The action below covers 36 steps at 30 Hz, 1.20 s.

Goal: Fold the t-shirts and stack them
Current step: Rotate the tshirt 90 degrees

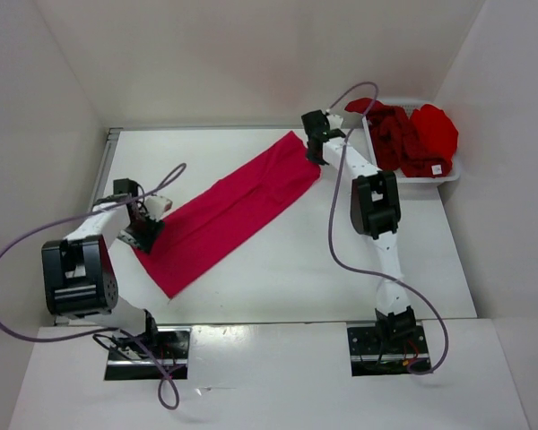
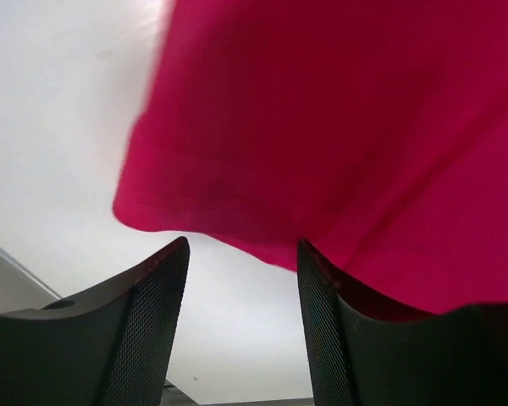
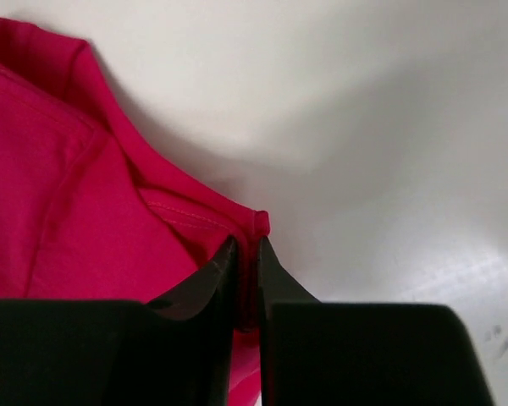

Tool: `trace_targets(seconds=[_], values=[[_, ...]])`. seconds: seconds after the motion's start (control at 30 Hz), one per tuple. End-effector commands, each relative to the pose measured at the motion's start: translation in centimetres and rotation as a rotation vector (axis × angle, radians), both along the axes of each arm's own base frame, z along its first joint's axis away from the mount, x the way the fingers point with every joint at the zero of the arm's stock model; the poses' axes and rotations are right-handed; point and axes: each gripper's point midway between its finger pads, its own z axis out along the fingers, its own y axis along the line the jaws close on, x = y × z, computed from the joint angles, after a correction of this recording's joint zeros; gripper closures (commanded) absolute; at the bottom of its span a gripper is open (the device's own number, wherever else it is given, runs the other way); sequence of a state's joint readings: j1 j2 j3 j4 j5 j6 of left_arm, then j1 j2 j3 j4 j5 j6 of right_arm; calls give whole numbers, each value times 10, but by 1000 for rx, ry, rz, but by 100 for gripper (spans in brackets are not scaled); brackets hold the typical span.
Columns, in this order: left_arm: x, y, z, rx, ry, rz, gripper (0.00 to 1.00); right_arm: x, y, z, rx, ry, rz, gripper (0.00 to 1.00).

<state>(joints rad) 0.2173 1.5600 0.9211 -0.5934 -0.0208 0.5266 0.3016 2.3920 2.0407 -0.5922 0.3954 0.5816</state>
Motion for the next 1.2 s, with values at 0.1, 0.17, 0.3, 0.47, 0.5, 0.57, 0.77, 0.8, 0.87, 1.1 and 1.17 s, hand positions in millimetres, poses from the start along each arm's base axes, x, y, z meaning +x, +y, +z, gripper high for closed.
trace_targets(seconds=[0.1, 0.17, 0.3, 0.47, 0.5, 0.57, 0.77, 0.8, 0.87, 1.1, 1.17], values=[[-35, -76, 18, -103, 20, -346, 38, 42, 6, 74, -143, -132, 49, 53], [-41, -83, 21, -107, 26, -362, 37, 44, 6, 91, -143, -154, 55, 26], [-49, -82, 26, -103, 39, -347, 36, 28, 5, 112, -121, -159, 59, 21], [-35, -60, 49, -28, -92, -235, 30, -4, 4, 86, -60, -109, 53, 21], [-20, -50, 54, 2, -158, -184, 29, -3, 3, 90, -22, -133, 43, 22], [-8, -33, 57, 55, -207, -69, 28, -15, 4, 59, 83, -71, 26, 24], [13, 19, 38, 88, -194, 196, 26, -10, 5, 20, 255, -44, 48, 25], [15, 25, 32, 84, -173, 221, 26, -9, 7, 19, 266, -49, 56, 25], [12, 36, 24, 84, -150, 259, 26, -9, 9, 10, 272, -41, 61, 25], [3, 44, 1, 118, -66, 244, 26, -4, 15, -18, 281, 23, 72, 31], [5, 45, 5, 120, -81, 245, 26, 4, 18, -20, 309, 26, 85, 33]])
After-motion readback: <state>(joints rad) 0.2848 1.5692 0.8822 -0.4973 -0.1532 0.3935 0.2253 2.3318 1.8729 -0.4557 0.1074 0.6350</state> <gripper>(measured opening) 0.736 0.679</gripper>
